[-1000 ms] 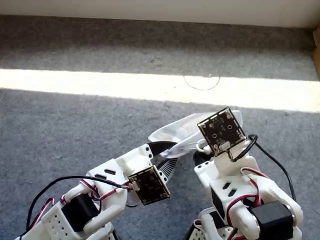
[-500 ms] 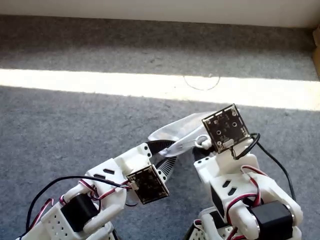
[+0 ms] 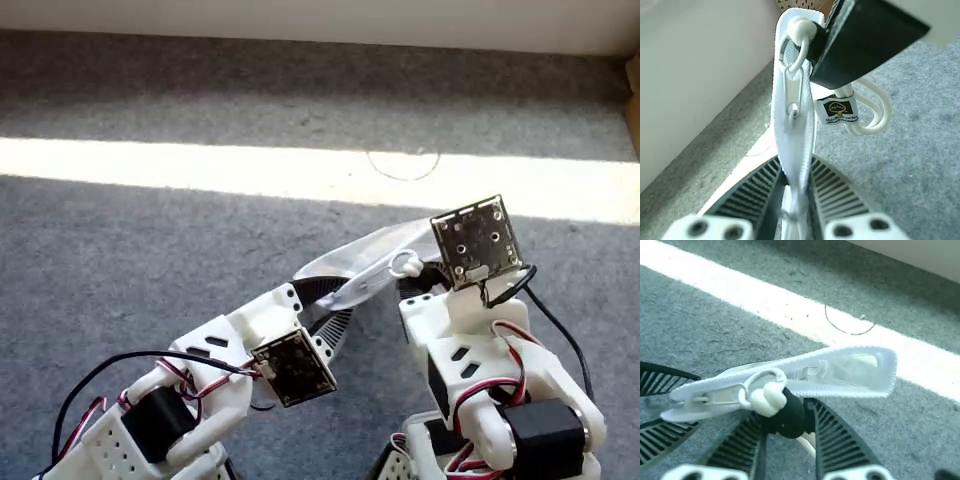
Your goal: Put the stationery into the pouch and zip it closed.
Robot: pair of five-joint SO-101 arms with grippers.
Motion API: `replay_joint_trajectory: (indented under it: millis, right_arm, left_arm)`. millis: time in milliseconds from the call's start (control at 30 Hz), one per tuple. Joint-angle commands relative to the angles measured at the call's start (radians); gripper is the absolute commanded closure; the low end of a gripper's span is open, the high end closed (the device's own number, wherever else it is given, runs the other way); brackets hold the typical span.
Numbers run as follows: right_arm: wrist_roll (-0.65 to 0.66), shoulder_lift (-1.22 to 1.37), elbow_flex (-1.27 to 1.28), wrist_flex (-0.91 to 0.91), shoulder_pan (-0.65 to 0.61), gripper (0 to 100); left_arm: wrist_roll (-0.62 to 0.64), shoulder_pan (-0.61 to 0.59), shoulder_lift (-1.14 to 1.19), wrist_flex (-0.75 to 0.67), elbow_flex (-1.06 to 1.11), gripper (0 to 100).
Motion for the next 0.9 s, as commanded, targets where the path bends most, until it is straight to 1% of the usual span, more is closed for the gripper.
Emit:
replay_joint_trajectory:
  millis: [0, 400, 567, 633, 867]
  right_arm:
    - [-0.014, -0.008, -0.051, -0.051, 0.033, 99.3]
    - [-0.011, -0.008, -0.051, -0.091, 0.038, 99.3]
    - [-0.008, -0.007, -0.051, -0.133, 0.153, 99.3]
    - [-0.008, -0.007, -0.051, -0.150, 0.179, 99.3]
    - [-0.008, -0.005, -0.047, -0.162, 0.186, 99.3]
  left_arm:
    - [-0.005, -0.027, -0.012, 0.008, -0.008, 99]
    - [-0.006, -0.027, -0.013, 0.041, -0.015, 99]
    - [-0.006, -0.027, -0.013, 0.052, -0.015, 99]
    - [-0.006, -0.027, -0.013, 0.068, -0.016, 99]
    - [-0.006, -0.027, -0.013, 0.100, -0.038, 99]
